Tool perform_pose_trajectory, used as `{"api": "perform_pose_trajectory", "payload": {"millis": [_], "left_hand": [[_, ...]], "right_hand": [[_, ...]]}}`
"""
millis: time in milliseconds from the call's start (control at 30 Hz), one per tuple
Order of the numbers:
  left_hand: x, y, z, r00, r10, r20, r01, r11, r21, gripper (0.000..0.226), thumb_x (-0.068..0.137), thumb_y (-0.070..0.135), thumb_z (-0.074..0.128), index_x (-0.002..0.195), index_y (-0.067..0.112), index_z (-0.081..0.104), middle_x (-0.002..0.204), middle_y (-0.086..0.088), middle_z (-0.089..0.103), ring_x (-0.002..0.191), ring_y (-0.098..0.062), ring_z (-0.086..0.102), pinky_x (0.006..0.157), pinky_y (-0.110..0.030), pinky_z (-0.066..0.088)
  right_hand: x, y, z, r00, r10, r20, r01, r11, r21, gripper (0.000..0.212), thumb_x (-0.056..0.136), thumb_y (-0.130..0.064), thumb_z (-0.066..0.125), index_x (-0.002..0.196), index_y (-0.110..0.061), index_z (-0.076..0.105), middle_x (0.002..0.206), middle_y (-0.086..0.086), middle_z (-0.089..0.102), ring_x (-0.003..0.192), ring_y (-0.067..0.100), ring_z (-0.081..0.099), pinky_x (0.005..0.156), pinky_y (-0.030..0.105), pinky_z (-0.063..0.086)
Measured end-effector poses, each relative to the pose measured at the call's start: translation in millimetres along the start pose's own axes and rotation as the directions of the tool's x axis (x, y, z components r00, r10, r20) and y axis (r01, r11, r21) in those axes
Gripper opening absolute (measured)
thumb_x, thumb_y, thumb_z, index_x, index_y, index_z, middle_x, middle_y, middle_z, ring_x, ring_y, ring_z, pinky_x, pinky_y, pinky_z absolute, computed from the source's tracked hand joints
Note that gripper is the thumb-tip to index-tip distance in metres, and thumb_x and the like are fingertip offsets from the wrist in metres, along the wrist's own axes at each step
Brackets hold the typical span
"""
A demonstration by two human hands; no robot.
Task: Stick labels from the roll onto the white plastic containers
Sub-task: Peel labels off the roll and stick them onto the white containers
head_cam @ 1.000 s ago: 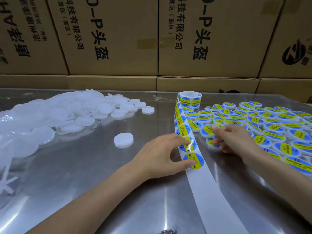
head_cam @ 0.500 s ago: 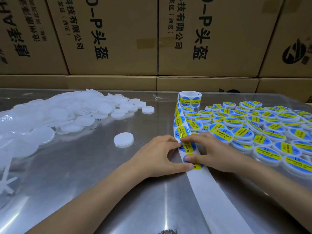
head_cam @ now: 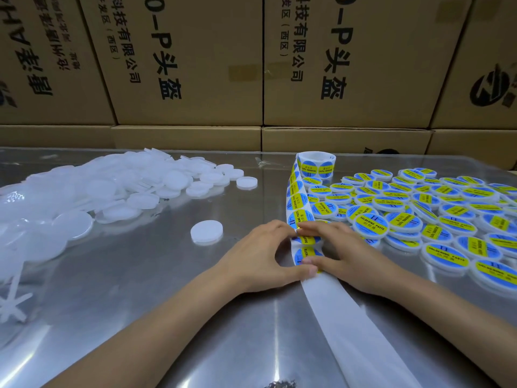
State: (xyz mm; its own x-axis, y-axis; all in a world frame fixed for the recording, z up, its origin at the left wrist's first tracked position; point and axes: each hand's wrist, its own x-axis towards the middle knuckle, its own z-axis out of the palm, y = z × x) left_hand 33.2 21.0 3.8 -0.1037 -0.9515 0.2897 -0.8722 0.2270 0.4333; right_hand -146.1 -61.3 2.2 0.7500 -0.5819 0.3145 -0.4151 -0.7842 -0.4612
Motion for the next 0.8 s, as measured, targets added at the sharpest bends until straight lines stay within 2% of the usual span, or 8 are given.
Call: {"api": "perform_pose_trajectory", "payload": {"millis": [67,100,200,333,533,667,733,800], "left_hand": [[0.3,-0.1,-1.2,1.000,0.012,-0.002,-0.012,0.999,-0.032,0.056,0.073,0.058,0.069,0.122,0.036,0.054,0.109,0.021,0.051,0.103,0.008,0.045,0.089,-0.010,0.035],[1.2,-0.6,-1.6,1.000,0.007,-0.001,-0.007,1.000,-0.029,0.055,0.073,0.058,0.070,0.121,0.035,0.055,0.105,0.021,0.050,0.100,0.008,0.046,0.086,-0.010,0.035],[3.4,-2.6,-1.9,1.000,-0.019,-0.006,0.019,1.000,-0.009,0.051,0.073,0.059,0.069,0.114,0.031,0.059,0.101,0.016,0.055,0.096,0.001,0.052,0.083,-0.017,0.041],[3.5,-4.0,-3.2,0.999,-0.024,-0.038,0.023,0.999,-0.028,0.039,0.073,0.058,0.070,0.101,0.031,0.064,0.093,0.008,0.059,0.087,-0.004,0.054,0.076,-0.024,0.045],[4.7,-5.0,-3.7,0.994,-0.023,-0.105,0.015,0.997,-0.074,0.029,0.074,0.048,0.073,0.090,0.024,0.069,0.083,0.006,0.058,0.077,-0.005,0.052,0.063,-0.016,0.039],[4.2,-4.5,-2.7,0.993,-0.015,-0.117,0.002,0.993,-0.115,0.021,0.078,0.038,0.074,0.092,0.023,0.072,0.074,0.012,0.053,0.070,0.006,0.049,0.060,-0.008,0.034],[3.7,-3.4,-2.4,0.991,-0.021,-0.135,0.000,0.988,-0.155,0.017,0.078,0.034,0.075,0.090,0.022,0.071,0.074,0.010,0.059,0.066,0.004,0.051,0.059,-0.008,0.035],[3.5,-2.1,-2.7,0.988,-0.036,-0.153,0.002,0.976,-0.218,0.012,0.079,0.029,0.075,0.086,0.023,0.067,0.077,0.005,0.067,0.065,0.000,0.056,0.063,-0.015,0.044]], "right_hand": [[-0.7,-1.6,0.8,1.000,-0.005,-0.029,0.006,1.000,0.020,0.059,0.082,-0.038,0.068,0.126,-0.051,0.031,0.115,-0.044,0.036,0.116,-0.007,0.033,0.092,-0.003,0.021],[-1.0,-1.3,1.3,0.999,-0.010,-0.036,0.011,1.000,0.025,0.060,0.081,-0.038,0.068,0.129,-0.047,0.033,0.118,-0.039,0.040,0.117,-0.005,0.034,0.094,0.000,0.023],[-1.1,0.3,2.7,0.999,-0.013,-0.052,0.014,0.999,0.031,0.062,0.082,-0.038,0.068,0.136,-0.036,0.038,0.130,-0.020,0.047,0.120,0.001,0.041,0.099,0.017,0.032],[-1.4,2.1,2.8,0.997,-0.039,-0.069,0.040,0.999,0.024,0.052,0.084,-0.037,0.066,0.131,-0.035,0.043,0.132,-0.015,0.049,0.124,0.003,0.041,0.103,0.024,0.034],[-0.1,3.5,2.7,0.996,-0.024,-0.084,0.024,1.000,-0.004,0.040,0.084,-0.036,0.067,0.121,-0.032,0.054,0.120,-0.010,0.058,0.117,0.007,0.046,0.098,0.030,0.040],[0.5,1.1,1.7,0.987,-0.014,-0.158,0.021,0.999,0.041,0.021,0.083,-0.026,0.069,0.102,-0.028,0.060,0.099,-0.018,0.061,0.100,-0.005,0.051,0.086,0.025,0.042],[1.1,-0.7,1.1,0.982,-0.009,-0.191,0.023,0.997,0.071,0.012,0.084,-0.024,0.068,0.092,-0.024,0.059,0.089,-0.019,0.061,0.093,-0.006,0.052,0.080,0.023,0.042],[1.1,-1.6,0.6,0.979,-0.007,-0.204,0.025,0.996,0.083,0.009,0.085,-0.025,0.067,0.087,-0.022,0.058,0.084,-0.017,0.062,0.088,-0.005,0.053,0.076,0.023,0.042]]}}
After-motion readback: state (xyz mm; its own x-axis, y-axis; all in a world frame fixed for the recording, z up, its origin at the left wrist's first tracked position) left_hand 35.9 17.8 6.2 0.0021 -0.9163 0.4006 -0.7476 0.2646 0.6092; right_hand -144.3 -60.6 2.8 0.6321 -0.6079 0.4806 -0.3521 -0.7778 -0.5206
